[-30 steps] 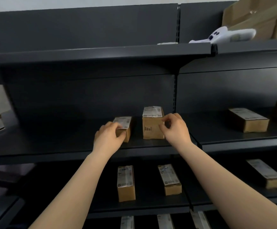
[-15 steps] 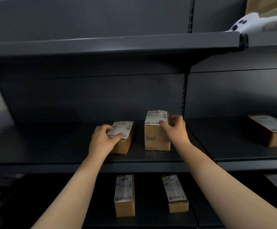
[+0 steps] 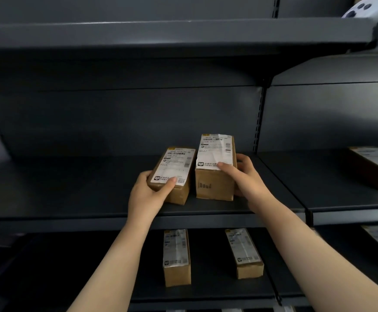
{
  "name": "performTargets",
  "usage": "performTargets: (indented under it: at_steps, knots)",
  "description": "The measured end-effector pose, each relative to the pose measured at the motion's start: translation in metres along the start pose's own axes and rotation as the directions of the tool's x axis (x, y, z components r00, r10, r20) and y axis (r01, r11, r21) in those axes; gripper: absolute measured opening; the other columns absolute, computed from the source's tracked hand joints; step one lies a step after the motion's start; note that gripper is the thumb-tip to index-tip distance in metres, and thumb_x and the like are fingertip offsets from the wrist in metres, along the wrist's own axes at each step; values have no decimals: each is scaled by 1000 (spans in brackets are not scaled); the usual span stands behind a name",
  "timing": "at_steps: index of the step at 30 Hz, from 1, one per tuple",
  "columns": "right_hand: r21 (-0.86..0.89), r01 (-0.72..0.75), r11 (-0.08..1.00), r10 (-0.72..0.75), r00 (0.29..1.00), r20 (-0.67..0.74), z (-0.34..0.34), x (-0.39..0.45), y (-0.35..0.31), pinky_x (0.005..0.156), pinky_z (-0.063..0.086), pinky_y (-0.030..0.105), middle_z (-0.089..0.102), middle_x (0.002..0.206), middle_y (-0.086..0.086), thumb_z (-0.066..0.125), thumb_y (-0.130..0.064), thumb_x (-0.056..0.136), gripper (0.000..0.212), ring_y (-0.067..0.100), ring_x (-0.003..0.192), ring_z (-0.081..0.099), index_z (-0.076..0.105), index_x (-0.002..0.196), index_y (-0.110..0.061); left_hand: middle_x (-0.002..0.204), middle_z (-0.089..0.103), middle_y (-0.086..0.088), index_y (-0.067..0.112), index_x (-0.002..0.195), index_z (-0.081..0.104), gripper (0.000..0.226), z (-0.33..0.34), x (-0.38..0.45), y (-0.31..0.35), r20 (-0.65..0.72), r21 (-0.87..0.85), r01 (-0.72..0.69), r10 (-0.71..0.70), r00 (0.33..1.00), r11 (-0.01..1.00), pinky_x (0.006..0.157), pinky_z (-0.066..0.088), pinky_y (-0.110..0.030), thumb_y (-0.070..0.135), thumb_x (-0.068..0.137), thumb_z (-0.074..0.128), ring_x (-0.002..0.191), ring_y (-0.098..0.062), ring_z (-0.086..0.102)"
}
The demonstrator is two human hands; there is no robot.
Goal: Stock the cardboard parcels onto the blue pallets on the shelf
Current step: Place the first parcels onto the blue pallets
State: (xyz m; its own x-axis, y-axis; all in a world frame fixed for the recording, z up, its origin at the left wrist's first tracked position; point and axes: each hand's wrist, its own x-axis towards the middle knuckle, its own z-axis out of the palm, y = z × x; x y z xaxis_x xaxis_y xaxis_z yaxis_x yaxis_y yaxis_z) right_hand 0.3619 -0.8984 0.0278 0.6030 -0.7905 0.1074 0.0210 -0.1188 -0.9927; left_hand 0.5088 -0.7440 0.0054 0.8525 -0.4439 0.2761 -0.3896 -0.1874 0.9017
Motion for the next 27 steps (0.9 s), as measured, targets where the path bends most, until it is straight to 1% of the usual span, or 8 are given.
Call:
performTargets:
  at_steps: [4, 8, 11, 13, 15, 19, 23, 27]
  knots:
    - [30, 21, 999, -21, 1000, -17, 11, -3, 3, 95, 50, 46, 57, 122, -5, 72, -44, 75, 63, 17, 108, 58, 42, 129, -31, 111, 52, 9, 21, 121, 46, 60, 0, 0, -2, 10, 14, -7, 7, 1000, 1000, 63, 37, -14, 47, 73, 72, 97, -8, 49]
    - [50, 47, 998, -45, 998, -32, 18, -6, 5, 92, 51, 46, 58, 121, -6, 72, -43, 76, 61, 17, 107, 60, 45, 129, -33, 115, 55, 8, 26, 118, 46, 59, 1, 0, -5, 19, -62, -8, 9, 1000, 998, 72, 44, -21, 46, 70, 75, 99, -10, 55]
    - [93, 66, 993, -65, 998, -17, 22, -8, 6, 93, 51, 45, 58, 126, -7, 70, -39, 79, 59, 15, 108, 59, 45, 131, -36, 112, 56, 10, 28, 118, 49, 51, -5, -1, -4, 18, -156, -2, 5, 1000, 988, 71, 41, -14, 37, 75, 74, 101, -8, 54]
    - [111, 74, 991, -76, 997, 20, 24, -9, 4, 98, 47, 46, 57, 129, -11, 69, -39, 80, 60, 12, 113, 56, 43, 135, -40, 107, 57, 16, 29, 117, 53, 44, -12, -2, -3, 22, -197, -26, 31, 999, 980, 75, 42, -13, 32, 78, 72, 105, -7, 54]
    - [128, 88, 988, -97, 993, 70, 25, -9, 0, 102, 44, 47, 57, 129, -15, 67, -39, 81, 62, 11, 118, 53, 41, 137, -45, 105, 58, 18, 30, 114, 56, 37, -22, -3, -3, 28, -240, -32, 40, 999, 970, 81, 45, -17, 29, 80, 71, 107, -7, 55]
    - [171, 127, 977, -157, 972, 176, 33, -13, -6, 104, 44, 44, 57, 129, -17, 66, -33, 83, 64, 9, 119, 53, 38, 139, -46, 108, 62, 12, 36, 101, 60, 27, -45, -11, -3, 41, -335, 44, -32, 999, 941, 88, 54, -38, 27, 78, 72, 105, -13, 60]
    - [222, 123, 967, -186, 939, 291, 45, -19, -9, 105, 43, 45, 59, 127, -19, 67, -34, 80, 65, 9, 120, 53, 40, 138, -46, 109, 63, 5, 32, 101, 60, 32, -66, -34, -2, -45, -381, 34, -55, 997, 924, 81, 56, -35, 18, 76, 73, 102, -14, 63]
    - [299, 105, 948, -219, 899, 380, 60, -29, -10, 103, 44, 47, 62, 121, -19, 61, -28, 87, 50, 9, 117, 55, 47, 131, -47, 109, 64, 6, 33, 105, 60, 37, -87, -66, 2, -198, -330, -9, -60, 978, 944, 81, 56, -34, 17, 75, 74, 101, -14, 62]
